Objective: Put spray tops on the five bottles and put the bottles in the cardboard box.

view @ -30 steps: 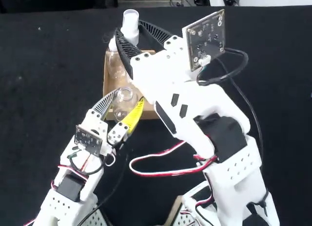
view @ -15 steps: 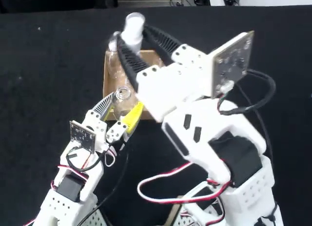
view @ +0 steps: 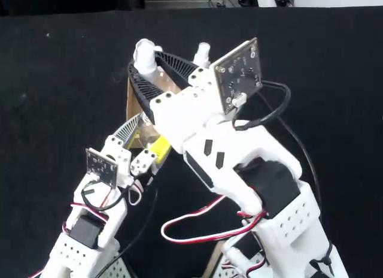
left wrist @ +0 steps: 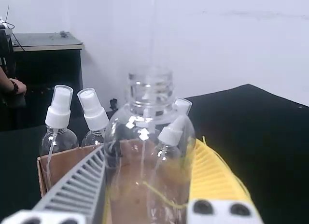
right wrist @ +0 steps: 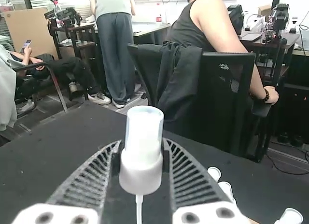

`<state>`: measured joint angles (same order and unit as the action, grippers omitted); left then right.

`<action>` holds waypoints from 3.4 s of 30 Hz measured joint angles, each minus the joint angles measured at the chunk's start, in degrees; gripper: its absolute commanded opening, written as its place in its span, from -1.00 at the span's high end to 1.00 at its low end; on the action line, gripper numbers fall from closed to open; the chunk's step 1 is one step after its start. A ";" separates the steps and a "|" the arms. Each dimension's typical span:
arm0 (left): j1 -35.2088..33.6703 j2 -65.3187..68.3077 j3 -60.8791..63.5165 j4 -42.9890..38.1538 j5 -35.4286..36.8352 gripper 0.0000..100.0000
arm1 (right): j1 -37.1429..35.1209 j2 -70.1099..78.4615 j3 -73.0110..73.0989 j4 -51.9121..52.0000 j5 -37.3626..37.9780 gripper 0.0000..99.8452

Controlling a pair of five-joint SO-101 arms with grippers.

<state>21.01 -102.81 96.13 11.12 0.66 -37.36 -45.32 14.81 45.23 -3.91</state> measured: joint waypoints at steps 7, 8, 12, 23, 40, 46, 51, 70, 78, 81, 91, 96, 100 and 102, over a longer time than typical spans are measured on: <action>0.00 0.00 0.00 0.00 0.00 0.94 | 0.09 0.00 4.66 0.00 0.00 0.98; 0.00 0.00 0.00 0.00 0.00 0.94 | 0.09 0.00 5.98 0.00 0.00 0.97; 0.00 0.00 0.00 0.00 0.00 0.94 | 0.18 0.09 9.85 0.26 0.00 0.80; 0.00 0.00 0.00 0.00 0.00 0.94 | 0.00 -1.67 9.85 8.62 0.00 0.70; -12.66 0.00 0.00 0.00 0.35 0.93 | 28.22 -20.04 24.35 11.78 9.76 0.92; -28.92 0.00 0.00 0.00 0.44 0.93 | 37.19 -22.86 42.90 3.96 9.67 0.93; -34.73 0.00 -0.09 0.00 0.44 0.93 | 37.54 -26.55 54.68 -0.35 3.69 0.93; -48.62 45.80 -16.35 -28.13 0.44 0.93 | 37.54 -47.03 72.26 -4.92 1.23 0.93; -59.78 65.14 -16.35 -39.56 0.44 0.93 | 37.54 -52.40 74.64 -4.92 1.23 0.93; -62.68 70.68 -16.79 -40.00 0.44 0.94 | 37.54 -53.27 74.64 -4.92 1.23 0.93; -69.80 85.98 -22.07 -46.15 0.44 0.94 | 37.54 -53.45 74.64 -4.92 1.23 0.93; -71.82 95.56 -21.10 -65.76 0.44 0.93 | 37.54 -53.45 74.64 -4.92 1.23 0.93; -72.09 105.05 -21.01 -78.33 0.44 0.93 | 37.54 -53.45 74.64 -4.92 1.23 0.93; -72.53 109.80 -21.01 -82.29 0.44 0.93 | 37.54 -53.45 74.64 -4.92 1.23 0.93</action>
<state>-51.52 6.99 75.12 -71.16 1.10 0.18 -98.77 89.45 40.31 -2.68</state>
